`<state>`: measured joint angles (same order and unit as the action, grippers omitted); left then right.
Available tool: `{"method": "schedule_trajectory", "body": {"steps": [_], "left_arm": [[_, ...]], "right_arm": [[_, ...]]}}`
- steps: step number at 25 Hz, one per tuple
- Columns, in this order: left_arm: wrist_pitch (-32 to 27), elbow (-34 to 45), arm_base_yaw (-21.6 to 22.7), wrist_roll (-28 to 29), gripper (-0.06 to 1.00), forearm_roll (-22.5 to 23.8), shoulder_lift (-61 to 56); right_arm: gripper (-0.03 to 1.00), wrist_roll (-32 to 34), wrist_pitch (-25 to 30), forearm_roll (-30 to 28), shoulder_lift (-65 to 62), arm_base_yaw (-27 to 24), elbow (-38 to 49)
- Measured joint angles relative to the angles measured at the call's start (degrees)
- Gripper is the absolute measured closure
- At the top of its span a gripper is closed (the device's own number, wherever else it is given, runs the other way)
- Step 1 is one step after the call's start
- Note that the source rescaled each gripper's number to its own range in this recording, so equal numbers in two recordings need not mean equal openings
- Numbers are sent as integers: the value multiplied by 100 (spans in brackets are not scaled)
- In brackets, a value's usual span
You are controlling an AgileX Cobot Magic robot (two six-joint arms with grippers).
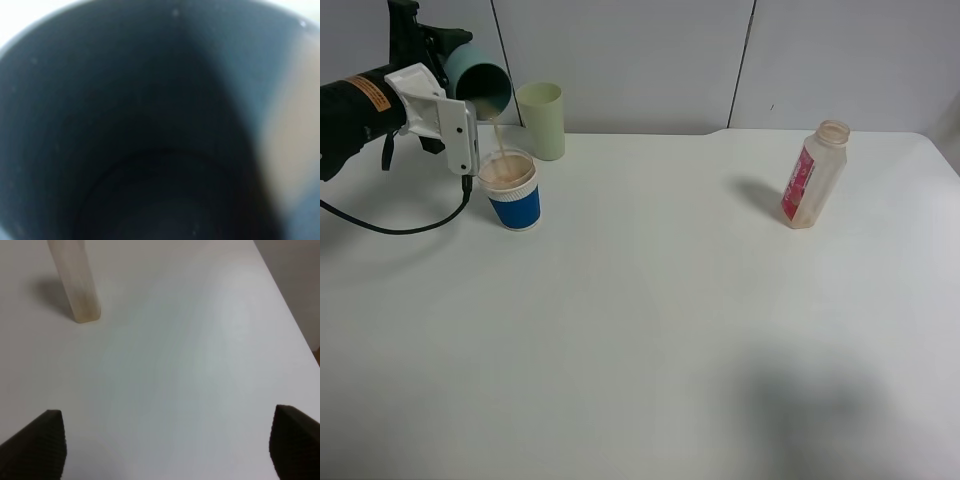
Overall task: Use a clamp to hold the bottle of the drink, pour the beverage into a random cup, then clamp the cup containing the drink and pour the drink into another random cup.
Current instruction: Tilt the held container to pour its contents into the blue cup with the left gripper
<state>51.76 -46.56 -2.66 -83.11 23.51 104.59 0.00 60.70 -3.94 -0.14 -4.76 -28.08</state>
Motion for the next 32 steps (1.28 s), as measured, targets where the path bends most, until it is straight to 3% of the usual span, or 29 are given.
{"method": "schedule_trajectory", "body": {"steps": [32], "left_arm": [[231, 0, 0, -19, 94, 0, 0]], "right_arm": [[30, 0, 0, 0, 0, 0, 0]]}}
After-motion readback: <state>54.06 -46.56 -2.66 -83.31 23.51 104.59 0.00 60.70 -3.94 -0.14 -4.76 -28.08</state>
